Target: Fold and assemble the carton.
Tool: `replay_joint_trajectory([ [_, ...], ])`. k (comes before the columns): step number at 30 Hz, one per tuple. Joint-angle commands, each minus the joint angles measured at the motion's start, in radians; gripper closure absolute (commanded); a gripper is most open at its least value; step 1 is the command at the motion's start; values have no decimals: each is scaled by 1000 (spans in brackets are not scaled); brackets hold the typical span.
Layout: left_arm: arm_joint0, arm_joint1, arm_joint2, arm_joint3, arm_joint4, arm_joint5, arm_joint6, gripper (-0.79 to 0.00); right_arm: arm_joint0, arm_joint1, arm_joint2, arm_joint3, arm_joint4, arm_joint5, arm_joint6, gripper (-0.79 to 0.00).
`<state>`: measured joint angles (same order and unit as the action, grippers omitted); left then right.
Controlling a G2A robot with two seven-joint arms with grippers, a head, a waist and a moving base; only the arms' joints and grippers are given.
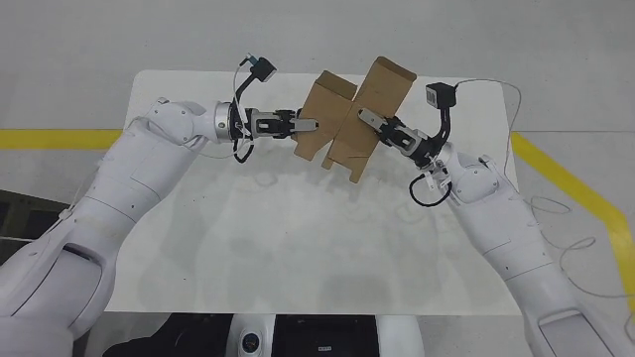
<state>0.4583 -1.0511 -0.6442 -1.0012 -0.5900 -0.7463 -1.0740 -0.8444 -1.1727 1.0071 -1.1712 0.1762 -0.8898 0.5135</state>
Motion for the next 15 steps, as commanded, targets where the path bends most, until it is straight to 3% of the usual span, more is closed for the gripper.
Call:
replay_joint_trajectory([
  [1, 1, 0, -7, -1, -11, 8, -8, 0, -2, -1, 2, -1, 4, -1, -3, -105],
  [2, 1, 0, -11, 0, -14, 13, -13, 0, -2, -2, 3, 0, 6, -3, -5, -369],
  [3, 0, 0, -15, -1, -18, 18, -18, 0, -3, -3, 6, 0, 11, -6, -10, -785],
  [8, -20, 6, -43, 18, -23, 67, -67, 0, -17, 2, 42, 2, 2, -31, -31, -785],
  [15, -51, 18, -65, 27, 10, 155, -154, 0, -48, 29, 107, -42, -46, 21, 61, -785],
])
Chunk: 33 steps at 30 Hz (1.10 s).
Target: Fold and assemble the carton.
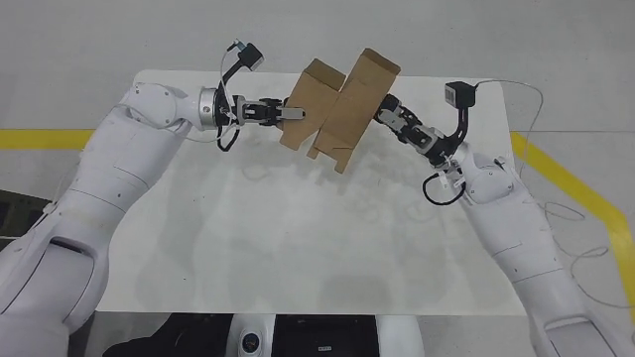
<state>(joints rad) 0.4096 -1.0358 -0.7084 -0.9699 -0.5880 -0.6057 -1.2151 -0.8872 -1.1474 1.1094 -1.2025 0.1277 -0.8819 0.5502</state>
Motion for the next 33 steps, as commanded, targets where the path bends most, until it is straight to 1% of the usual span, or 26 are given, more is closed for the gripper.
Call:
replay_joint_trajectory([
  [1, -3, 6, -2, -10, 14, 27, -26, 0, -11, 8, 9, -25, 18, 35, 61, -785],
  [4, 1, 18, -6, -36, 15, 73, -73, 0, -21, 27, 35, -60, 70, 120, 209, -785],
  [6, 4, 29, -9, -58, 21, 97, -96, 0, -35, 39, 58, -86, 143, 161, 303, -785],
  [9, 16, 48, -14, -98, 12, 133, -133, 0, -49, 60, 93, -91, 193, 240, 454, -785],
  [12, 27, 67, -19, -127, -5, 163, -163, 0, -59, 75, 124, -77, 209, 288, 546, -785],
  [16, 50, 85, -22, -159, -59, 208, -208, 0, -72, 78, 129, -58, 218, 264, 563, -785],
  [19, 63, 95, -19, -187, -60, 223, -223, 0, -75, 71, 108, -38, 256, 208, 552, -785],
  [22, 75, 102, -6, -217, -57, 239, -239, 0, -63, 62, 70, -26, 298, 182, 570, -785],
  [26, 84, 109, 15, -237, -38, 245, -244, 0, -40, 57, 34, -15, 310, 189, 577, -785],
  [33, 82, 111, 53, -255, -47, 251, -251, 0, -22, 54, -20, -2, 316, 200, 588, -785],
])
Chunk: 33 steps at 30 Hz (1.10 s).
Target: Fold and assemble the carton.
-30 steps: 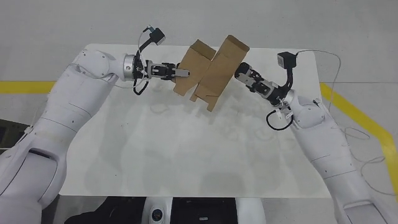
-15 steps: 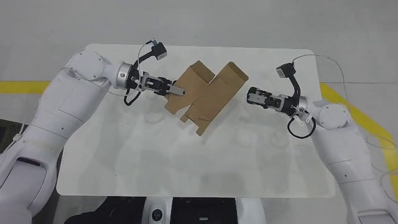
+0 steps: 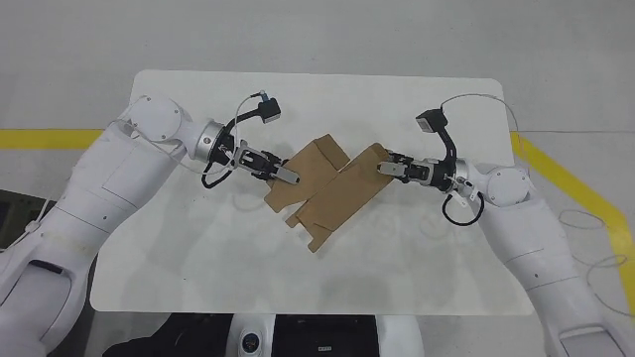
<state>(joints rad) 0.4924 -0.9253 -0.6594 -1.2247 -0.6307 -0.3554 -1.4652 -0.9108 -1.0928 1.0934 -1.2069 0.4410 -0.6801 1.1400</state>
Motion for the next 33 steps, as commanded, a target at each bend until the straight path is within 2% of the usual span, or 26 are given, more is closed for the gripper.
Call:
replay_joint_trajectory([
  [1, -3, 0, 7, 1, -8, 2, -2, 0, 4, 0, -9, 5, 4, -4, -4, -785],
  [7, -13, 1, 18, 12, -26, 1, -1, 0, 10, 2, -32, 8, 19, -1, -1, -391],
  [16, -26, 2, 31, 50, -26, -11, 11, 0, 22, 11, -58, 0, 33, 3, 3, -336],
  [18, -28, 2, 35, 56, -26, -13, 13, 0, 26, 14, -65, -3, 34, 4, 4, -283],
  [22, -32, 4, 43, 62, -15, -19, 19, 0, 35, 17, -82, -5, 46, 12, 12, -231],
  [29, -35, 8, 57, 70, -8, -33, 33, 0, 52, 20, -117, 5, 70, 20, 20, -200],
  [33, -37, 11, 61, 64, -18, -36, 36, 0, 61, 22, -133, 13, 84, 17, 17, -68],
])
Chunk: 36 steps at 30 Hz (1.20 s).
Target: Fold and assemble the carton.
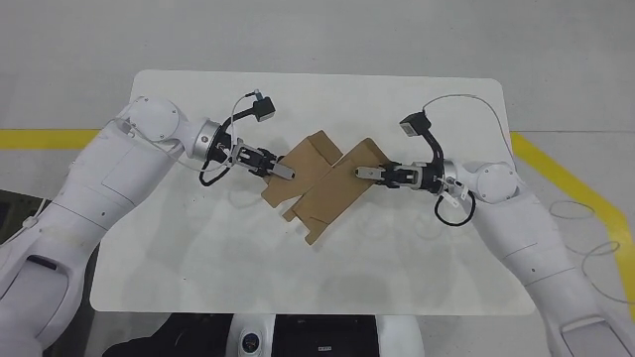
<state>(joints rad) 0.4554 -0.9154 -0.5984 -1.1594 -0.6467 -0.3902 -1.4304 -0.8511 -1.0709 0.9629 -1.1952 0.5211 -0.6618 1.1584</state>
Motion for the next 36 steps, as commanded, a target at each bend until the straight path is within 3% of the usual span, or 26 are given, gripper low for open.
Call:
replay_joint_trajectory([
  [1, -1, 1, 1, -3, -4, -2, 2, 0, 4, 1, -6, 3, 5, -2, -2, -3],
  [6, -7, 7, 5, -13, 19, -23, 23, 0, 7, 4, -21, 7, 32, -14, -14, 0],
  [7, -6, 8, 7, -16, 21, -27, 27, -129, 8, 5, -23, 8, 35, -16, -16, 0],
  [8, -6, 10, 8, -18, 21, -30, 30, -311, 9, 6, -26, 9, 38, -18, -18, 0],
  [9, -6, 11, 9, -20, 20, -33, 33, -625, 10, 7, -28, 10, 42, -21, -21, 0],
  [10, -6, 12, 10, -20, 20, -37, 37, -785, 11, 8, -30, 11, 46, -23, -23, 0],
  [18, -8, 16, -24, 59, -48, -87, 87, -785, 19, 12, -27, 48, 43, -83, -83, 0],
  [23, -7, 0, -41, 147, -84, -115, 124, -785, 19, -1, -33, 77, 47, -130, -148, 0],
  [30, 9, -27, -39, 126, -49, -103, 231, -785, 41, -37, -72, 119, 8, -163, -280, 0],
  [36, 20, -34, -60, 113, -55, -88, 207, -785, 59, -58, -84, 159, -66, -180, -380, 0],
])
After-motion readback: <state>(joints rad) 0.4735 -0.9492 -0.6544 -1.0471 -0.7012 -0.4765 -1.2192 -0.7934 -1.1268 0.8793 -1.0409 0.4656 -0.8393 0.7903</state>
